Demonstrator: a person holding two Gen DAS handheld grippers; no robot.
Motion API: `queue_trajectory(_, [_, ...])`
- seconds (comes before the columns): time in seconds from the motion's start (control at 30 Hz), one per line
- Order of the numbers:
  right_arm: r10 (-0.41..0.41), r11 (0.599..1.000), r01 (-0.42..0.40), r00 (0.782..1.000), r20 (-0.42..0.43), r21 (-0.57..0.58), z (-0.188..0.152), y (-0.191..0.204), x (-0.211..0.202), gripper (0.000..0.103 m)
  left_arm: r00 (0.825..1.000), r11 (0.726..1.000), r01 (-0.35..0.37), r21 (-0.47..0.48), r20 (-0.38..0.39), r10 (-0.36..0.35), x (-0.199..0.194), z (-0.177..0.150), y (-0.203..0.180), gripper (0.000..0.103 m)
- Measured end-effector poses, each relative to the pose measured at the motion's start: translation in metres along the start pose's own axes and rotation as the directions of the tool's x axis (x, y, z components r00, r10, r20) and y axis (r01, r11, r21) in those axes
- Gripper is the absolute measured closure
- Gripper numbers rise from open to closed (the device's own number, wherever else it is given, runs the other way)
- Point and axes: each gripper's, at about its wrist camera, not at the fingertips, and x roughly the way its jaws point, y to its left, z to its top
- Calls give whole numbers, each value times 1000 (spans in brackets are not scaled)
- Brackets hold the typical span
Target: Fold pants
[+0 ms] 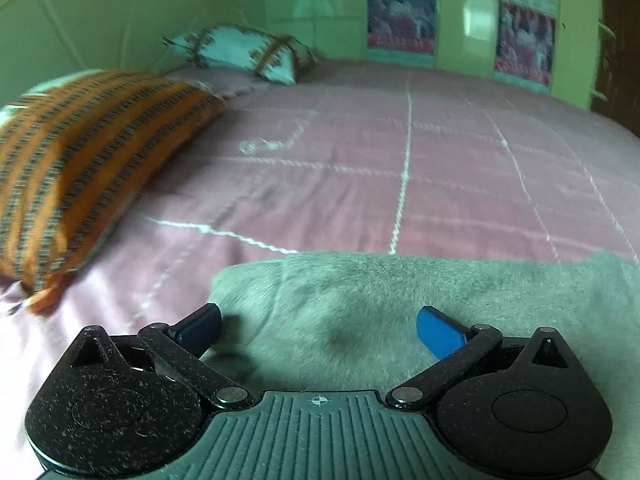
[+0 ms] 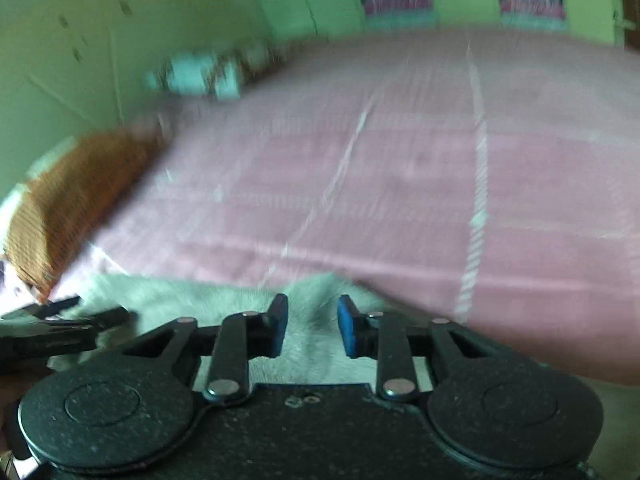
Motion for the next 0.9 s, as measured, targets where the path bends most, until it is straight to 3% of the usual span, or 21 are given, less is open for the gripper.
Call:
queue_trajectory(0.1, [-53, 998, 50, 996, 74, 29, -25, -33, -63, 83, 997, 996, 48, -68, 56, -44, -35, -13, 0, 0])
queue_trajectory(0.17, [-129, 988, 118, 985, 115, 95, -48, -69, -110, 83, 993, 990, 103, -100, 67, -97, -54, -25, -3, 0])
queue_trajectory(0.27, [-289, 936, 241, 943, 167, 257, -92, -132, -190, 81, 988, 986, 144, -86, 60, -140, -74, -51, -17, 0])
queue_trajectory(0.37, [-428, 827, 290, 880, 206, 481, -142, -199, -273, 81, 988, 984, 152, -93, 17, -151, -80, -73, -31, 0])
queue_trajectory(0.43, [-518, 726, 302, 830, 204, 618, -174, -237, -320, 80, 991, 988, 137, -71, 9, -137, -85, -80, -40, 0])
queue_trajectory(0.53, [-574, 603, 250, 795, 195, 758, -207, -279, -360, 81, 991, 990, 131, -56, -7, -131, -89, -83, -51, 0])
queue_trajectory(0.63, [-565, 545, 176, 799, 204, 820, -223, -303, -367, 82, 994, 994, 107, -32, -24, -108, -94, -86, -57, 0])
queue_trajectory(0.7, [-531, 532, 114, 817, 225, 839, -227, -313, -363, 82, 994, 995, 101, -16, -31, -101, -93, -88, -59, 0])
queue_trajectory(0.77, [-511, 492, 79, 832, 215, 867, -228, -317, -352, 83, 995, 995, 100, -1, -31, -100, -95, -90, -61, 0])
queue_trajectory(0.9, [-514, 483, 43, 823, 243, 875, -232, -318, -347, 85, 994, 994, 106, 6, -25, -106, -97, -93, -60, 0])
